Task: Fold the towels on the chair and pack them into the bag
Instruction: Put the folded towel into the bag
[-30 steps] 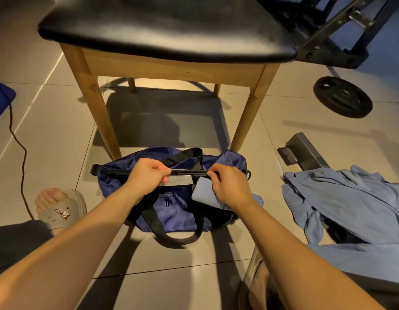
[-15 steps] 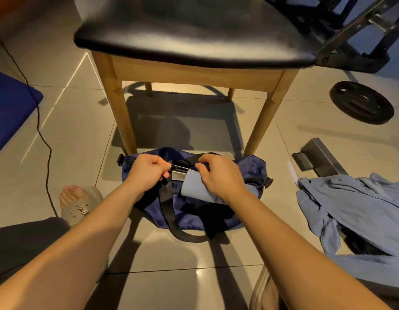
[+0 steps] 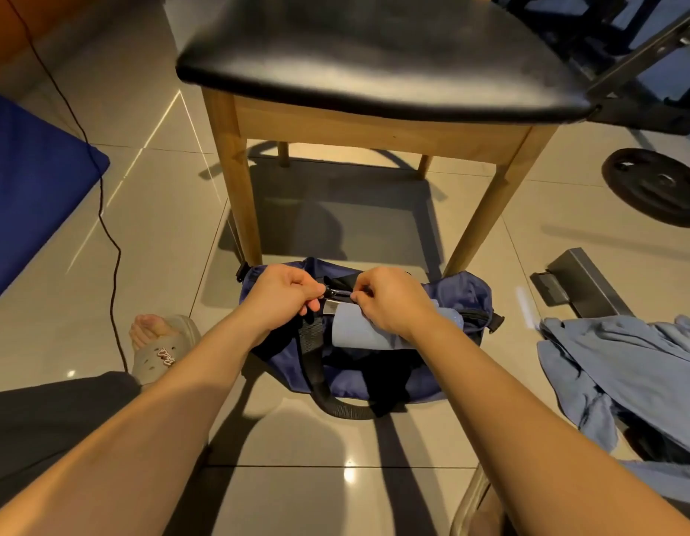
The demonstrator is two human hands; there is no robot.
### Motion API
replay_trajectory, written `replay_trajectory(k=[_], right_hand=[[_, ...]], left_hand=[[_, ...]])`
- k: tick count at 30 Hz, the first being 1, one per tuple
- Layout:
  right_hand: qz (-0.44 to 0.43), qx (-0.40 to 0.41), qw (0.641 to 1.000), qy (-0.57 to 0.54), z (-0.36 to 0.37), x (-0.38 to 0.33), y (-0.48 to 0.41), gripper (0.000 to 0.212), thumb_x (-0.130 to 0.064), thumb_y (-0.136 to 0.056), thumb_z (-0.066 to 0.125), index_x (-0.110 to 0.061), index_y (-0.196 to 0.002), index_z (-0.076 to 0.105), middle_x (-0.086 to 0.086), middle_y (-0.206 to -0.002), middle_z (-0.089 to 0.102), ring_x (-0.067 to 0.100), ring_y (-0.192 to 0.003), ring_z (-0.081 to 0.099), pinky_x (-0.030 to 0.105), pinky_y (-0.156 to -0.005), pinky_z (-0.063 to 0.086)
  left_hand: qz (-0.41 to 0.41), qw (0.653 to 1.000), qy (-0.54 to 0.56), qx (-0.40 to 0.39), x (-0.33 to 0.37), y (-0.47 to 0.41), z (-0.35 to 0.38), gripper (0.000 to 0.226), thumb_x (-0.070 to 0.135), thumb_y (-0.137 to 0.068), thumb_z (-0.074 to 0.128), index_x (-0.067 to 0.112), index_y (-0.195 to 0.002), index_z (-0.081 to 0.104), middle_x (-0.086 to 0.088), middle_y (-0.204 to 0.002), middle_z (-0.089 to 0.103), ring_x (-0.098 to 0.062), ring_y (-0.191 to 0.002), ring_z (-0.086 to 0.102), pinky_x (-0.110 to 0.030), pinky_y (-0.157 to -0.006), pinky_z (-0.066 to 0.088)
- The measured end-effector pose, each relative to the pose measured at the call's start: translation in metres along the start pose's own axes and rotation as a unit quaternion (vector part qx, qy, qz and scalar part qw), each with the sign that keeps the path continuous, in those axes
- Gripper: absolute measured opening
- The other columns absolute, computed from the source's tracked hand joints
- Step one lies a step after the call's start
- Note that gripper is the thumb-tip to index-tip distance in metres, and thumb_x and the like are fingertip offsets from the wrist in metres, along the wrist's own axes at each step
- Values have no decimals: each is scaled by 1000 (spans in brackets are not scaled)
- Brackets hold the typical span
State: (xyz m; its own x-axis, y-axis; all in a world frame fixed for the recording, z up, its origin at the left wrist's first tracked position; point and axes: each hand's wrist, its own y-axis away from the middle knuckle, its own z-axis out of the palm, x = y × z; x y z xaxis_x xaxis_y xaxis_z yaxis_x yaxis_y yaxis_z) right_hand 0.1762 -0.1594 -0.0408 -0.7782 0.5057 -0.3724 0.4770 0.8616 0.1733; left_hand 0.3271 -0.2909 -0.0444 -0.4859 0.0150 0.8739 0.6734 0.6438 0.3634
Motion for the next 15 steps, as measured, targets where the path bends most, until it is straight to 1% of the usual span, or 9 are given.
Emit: replay_trajectory(k=[2, 5, 7, 9, 12, 15], right_hand=[[0, -12, 1000, 4, -8, -1, -3, 16, -30, -95, 62, -24, -92, 76, 2, -87, 72, 27, -83, 65, 36, -70, 52], [-24, -52, 996, 73, -26, -6, -12, 14, -25, -91, 64, -19, -94, 76, 6, -90, 72, 31, -83, 64, 37, -69, 54], [-54, -75, 987, 130, -36, -12, -17, 11, -20, -88, 63, -14, -89, 73, 8, -82, 68, 32, -78, 62, 36, -64, 51], [-69, -81, 982, 153, -39, -16, -19, 9, -18, -88, 62, -12, -85, 68, 7, -76, 63, 31, -73, 61, 35, -62, 48], [-73, -63, 987, 126, -33, -10, -18, 13, -21, -91, 61, -13, -86, 70, 9, -83, 68, 32, -78, 62, 37, -65, 50], [-46, -45, 996, 61, -27, 8, -15, 16, -25, -94, 61, -17, -90, 75, 7, -88, 72, 30, -81, 62, 35, -68, 49]], left_hand=[[5, 1000, 0, 3, 4, 0, 1, 22, 16, -96, 69, 8, -76, 75, -2, -64, 71, -6, -52, 53, -24, -65, 49], [4, 1000, -12, 2, 10, 1, 1, 22, 17, -95, 70, 8, -76, 75, -1, -61, 70, -5, -50, 52, -21, -63, 50], [4, 1000, -14, 4, 12, 1, 2, 22, 17, -95, 70, 6, -77, 76, 0, -61, 70, -5, -50, 52, -21, -63, 49], [1, 1000, -9, 9, 12, 1, 2, 21, 17, -95, 70, 6, -78, 76, 0, -61, 70, -5, -50, 52, -21, -62, 47], [-12, 999, -18, 27, 9, -1, -3, 20, 16, -95, 70, 5, -80, 77, -4, -64, 72, -9, -53, 53, -24, -64, 49], [-25, 996, -20, 79, 1, -8, -19, 25, 17, -95, 70, 5, -74, 76, -6, -66, 72, -13, -56, 54, -29, -64, 48]])
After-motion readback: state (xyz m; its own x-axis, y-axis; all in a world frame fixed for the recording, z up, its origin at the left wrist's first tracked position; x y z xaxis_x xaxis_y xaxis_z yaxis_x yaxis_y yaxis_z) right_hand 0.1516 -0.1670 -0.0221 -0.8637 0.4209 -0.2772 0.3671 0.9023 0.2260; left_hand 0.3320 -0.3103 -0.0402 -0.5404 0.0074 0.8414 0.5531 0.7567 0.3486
